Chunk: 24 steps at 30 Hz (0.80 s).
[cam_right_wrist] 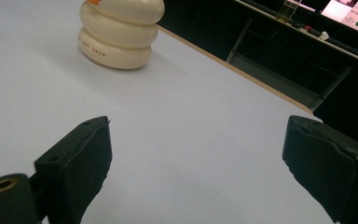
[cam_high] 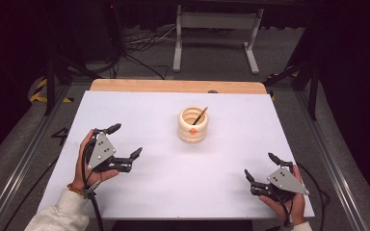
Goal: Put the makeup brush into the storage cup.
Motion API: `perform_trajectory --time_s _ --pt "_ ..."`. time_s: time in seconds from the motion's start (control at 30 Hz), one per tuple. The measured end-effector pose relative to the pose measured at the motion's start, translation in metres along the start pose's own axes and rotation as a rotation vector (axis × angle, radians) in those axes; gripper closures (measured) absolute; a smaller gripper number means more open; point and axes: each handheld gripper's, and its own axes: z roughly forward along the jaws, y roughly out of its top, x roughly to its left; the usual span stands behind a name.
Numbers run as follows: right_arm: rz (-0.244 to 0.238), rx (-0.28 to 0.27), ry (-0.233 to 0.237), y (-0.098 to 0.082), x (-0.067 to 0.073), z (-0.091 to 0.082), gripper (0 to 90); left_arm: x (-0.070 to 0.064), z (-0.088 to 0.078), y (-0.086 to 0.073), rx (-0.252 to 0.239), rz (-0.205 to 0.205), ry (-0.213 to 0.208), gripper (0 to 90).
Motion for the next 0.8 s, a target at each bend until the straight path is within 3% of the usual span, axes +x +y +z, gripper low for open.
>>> perform_trajectory --time_s 0.8 --pt "0.0 0.0 -0.001 0.0 0.001 0.0 8.4 0.002 -0.018 -0.028 0.073 -0.007 0.02 5.7"
